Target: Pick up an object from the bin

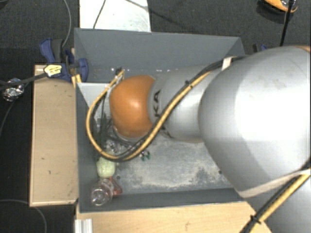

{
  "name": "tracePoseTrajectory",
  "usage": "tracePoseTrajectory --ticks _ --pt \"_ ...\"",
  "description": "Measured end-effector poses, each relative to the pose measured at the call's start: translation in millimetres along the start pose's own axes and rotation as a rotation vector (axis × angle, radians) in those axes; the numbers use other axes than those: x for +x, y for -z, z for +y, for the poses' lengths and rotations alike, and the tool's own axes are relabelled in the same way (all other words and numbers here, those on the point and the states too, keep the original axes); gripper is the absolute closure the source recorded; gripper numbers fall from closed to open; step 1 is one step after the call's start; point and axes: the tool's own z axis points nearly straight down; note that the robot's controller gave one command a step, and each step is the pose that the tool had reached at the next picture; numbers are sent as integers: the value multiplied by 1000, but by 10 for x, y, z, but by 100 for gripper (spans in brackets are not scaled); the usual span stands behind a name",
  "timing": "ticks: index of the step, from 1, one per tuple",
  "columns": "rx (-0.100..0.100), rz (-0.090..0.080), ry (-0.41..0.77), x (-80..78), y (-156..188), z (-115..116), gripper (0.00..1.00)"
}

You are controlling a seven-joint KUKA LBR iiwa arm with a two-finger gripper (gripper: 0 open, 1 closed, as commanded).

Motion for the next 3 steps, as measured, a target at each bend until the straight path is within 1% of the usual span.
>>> tracePoseTrajectory --ticks 3 --pt "3 3 -12 69 -5 12 100"
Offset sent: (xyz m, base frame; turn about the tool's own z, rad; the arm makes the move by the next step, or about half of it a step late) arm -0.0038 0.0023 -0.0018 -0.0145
